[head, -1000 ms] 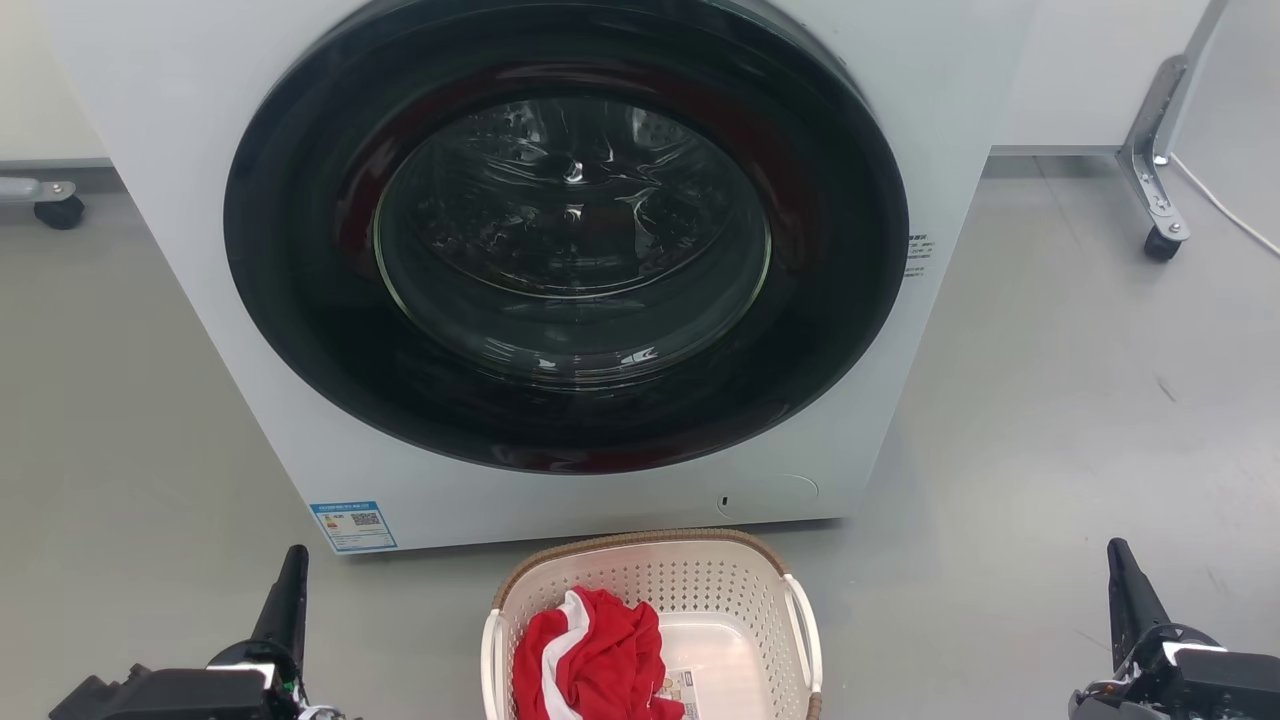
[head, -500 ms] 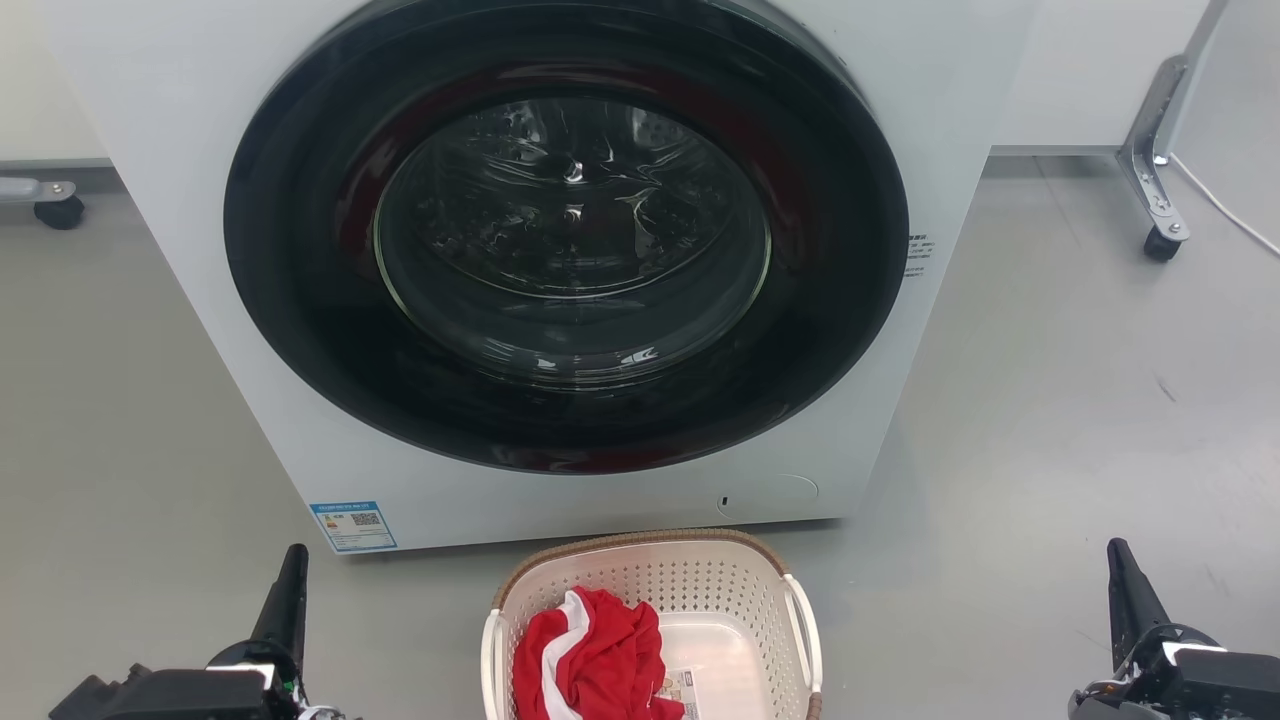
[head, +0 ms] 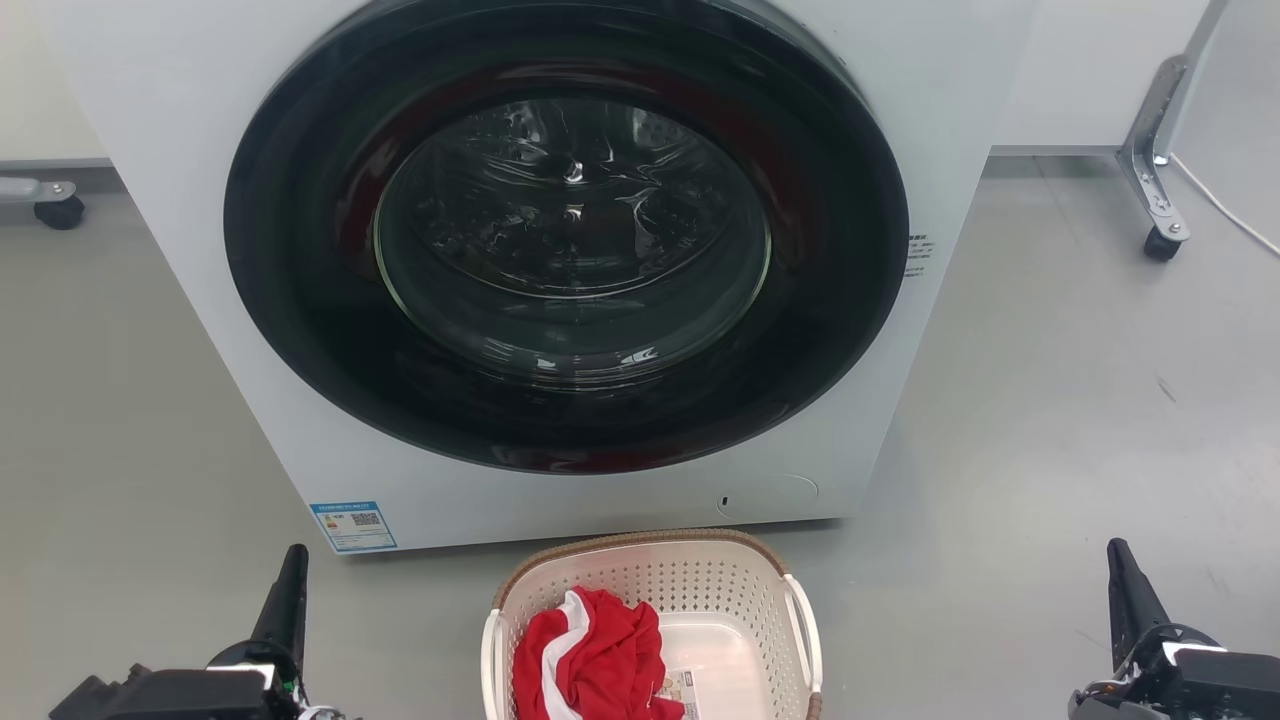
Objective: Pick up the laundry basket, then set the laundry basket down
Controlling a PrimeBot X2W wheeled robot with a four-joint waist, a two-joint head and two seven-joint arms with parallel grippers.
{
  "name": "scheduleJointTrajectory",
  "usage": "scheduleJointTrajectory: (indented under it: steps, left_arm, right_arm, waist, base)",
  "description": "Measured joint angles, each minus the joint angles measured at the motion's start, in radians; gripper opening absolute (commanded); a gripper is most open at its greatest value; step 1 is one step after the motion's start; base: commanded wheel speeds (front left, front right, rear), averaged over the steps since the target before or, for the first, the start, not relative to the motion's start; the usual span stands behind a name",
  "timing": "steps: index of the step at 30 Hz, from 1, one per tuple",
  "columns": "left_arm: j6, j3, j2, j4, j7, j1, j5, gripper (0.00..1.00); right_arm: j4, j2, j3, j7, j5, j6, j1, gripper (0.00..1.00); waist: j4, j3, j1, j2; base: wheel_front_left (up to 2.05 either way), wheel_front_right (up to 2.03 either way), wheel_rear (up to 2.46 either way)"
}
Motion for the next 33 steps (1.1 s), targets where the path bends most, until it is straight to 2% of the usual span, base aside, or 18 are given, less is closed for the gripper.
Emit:
scheduleJointTrajectory:
  steps: [33]
  left_arm:
    - [0.0, 0.0, 0.0, 0.001, 0.0, 0.0, 0.0, 0.0]
  right_arm:
    - [0.0, 0.0, 0.0, 0.0, 0.001, 0.0, 0.0, 0.0]
  waist:
    - [0.0, 0.0, 0.0, 0.0]
  base:
    - [0.0, 0.0, 0.0]
